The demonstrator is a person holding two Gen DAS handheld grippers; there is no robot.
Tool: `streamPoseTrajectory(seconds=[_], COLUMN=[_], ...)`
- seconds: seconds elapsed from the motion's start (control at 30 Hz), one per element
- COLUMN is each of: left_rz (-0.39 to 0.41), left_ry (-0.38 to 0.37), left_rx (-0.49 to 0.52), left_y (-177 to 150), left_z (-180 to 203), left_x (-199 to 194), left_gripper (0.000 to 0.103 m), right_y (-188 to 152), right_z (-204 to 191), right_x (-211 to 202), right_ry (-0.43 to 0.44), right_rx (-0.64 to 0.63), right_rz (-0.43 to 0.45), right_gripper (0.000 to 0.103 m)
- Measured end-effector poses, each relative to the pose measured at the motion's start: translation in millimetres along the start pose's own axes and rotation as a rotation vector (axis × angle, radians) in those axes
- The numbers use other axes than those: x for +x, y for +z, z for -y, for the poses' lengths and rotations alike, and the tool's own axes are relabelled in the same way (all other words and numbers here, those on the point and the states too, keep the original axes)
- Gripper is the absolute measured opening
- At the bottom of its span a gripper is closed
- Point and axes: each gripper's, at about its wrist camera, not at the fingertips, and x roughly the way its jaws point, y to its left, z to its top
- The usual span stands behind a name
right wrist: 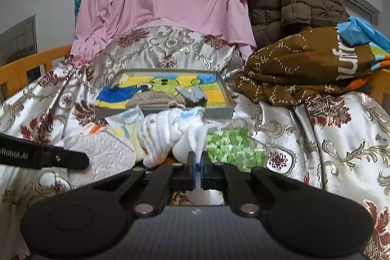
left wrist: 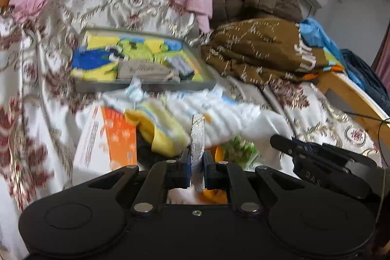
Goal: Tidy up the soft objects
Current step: 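Lift the foam and tissue and carry both over the frog-painting tray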
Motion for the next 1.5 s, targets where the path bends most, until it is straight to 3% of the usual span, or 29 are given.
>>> streamPoseTrajectory(seconds=[0.2, 0.47, 0.7, 0.93, 1.13, 1.33, 1.5], left_rz=[0.067, 0.132, 0.171, 0.216, 0.216, 0.180, 0.144], left_ry=[-0.011, -0.016, 0.033, 0.151, 0.230, 0.264, 0.262], left_rx=[0.071, 0.084, 0.109, 0.141, 0.152, 0.141, 0.059], left_y=[34, 70, 92, 121, 138, 148, 153], left_z=[6, 0, -15, -47, -79, -110, -135], left_x=[5, 18, 34, 69, 101, 132, 154], left_gripper=[0.010, 0.010, 0.010, 0.010, 0.010, 0.010, 0.010], right_y=[20, 47, 87, 138, 178, 192, 188], right_z=[0, -1, 2, -8, -17, -30, -42], right_x=[-9, -10, 1, 70, 155, 221, 268], right_ry=[0.004, 0.000, 0.023, 0.118, 0.167, 0.191, 0.206], right_rx=[0.008, -0.009, -0.053, -0.111, -0.090, -0.059, -0.053], right_rz=[0.061, 0.113, 0.176, 0.164, 0.098, 0.007, -0.126], right_gripper=[0.003, 0.003, 0.003, 0.003, 0.003, 0.003, 0.003])
